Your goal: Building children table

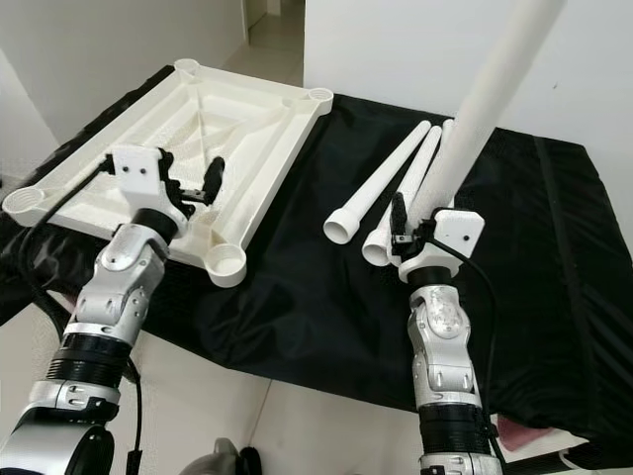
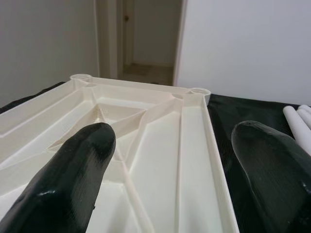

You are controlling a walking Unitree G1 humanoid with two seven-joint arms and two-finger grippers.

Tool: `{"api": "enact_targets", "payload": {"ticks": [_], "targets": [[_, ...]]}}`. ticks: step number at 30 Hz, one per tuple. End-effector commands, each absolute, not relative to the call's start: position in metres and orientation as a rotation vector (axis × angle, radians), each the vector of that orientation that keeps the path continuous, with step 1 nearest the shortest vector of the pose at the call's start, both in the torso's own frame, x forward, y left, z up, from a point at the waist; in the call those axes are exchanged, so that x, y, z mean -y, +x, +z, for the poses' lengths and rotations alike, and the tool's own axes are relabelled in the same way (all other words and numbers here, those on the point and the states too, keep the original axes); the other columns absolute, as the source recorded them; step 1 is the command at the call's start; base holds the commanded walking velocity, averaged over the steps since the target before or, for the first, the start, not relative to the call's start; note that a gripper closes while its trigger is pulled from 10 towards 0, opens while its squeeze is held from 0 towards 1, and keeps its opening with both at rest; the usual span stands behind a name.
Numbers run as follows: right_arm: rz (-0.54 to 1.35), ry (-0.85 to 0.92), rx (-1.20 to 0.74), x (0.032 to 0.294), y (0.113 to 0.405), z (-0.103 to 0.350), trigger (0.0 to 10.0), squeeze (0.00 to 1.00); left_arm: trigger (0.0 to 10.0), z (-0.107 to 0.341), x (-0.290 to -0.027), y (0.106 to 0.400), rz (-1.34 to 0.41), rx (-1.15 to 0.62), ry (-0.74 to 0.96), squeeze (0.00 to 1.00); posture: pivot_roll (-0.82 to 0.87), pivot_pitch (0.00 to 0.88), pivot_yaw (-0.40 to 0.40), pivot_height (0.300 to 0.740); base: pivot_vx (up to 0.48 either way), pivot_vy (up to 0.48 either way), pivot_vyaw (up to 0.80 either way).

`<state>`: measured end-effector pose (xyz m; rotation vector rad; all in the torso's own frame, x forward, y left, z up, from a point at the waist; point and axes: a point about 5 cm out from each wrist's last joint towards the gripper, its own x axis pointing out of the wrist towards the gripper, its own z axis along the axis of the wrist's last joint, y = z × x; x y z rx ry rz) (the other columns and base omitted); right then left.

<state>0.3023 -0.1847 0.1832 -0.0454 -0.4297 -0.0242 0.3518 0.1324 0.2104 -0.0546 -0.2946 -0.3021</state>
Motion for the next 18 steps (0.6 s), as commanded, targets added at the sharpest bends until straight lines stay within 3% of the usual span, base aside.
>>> {"api": "enact_targets", "payload": {"ticks": [1, 4, 18], "targets": [[-0.038, -0.05, 0.437, 0.1883, 0.3015, 0.1851, 10.0, 0.0, 10.0, 0.2111, -0.1272, 0.3515, -0.333, 0.29, -0.057, 0.0, 0.04, 0.087, 0.004, 0.74, 0.0, 0.0, 0.0], [-0.036, -0.051, 0.436, 0.1876, 0.3015, 0.1849, 10.0, 0.0, 10.0, 0.2112, -0.1273, 0.3514, -0.333, 0.291, -0.057, 0.0, 0.04, 0.088, 0.003, 0.74, 0.0, 0.0, 0.0], [-0.037, -0.052, 0.437, 0.1873, 0.3012, 0.185, 10.0, 0.0, 10.0, 0.2117, -0.1273, 0.3515, -0.337, 0.289, -0.062, 0.0, 0.04, 0.086, 0.006, 0.74, 0.0, 0.426, 0.0]]}}
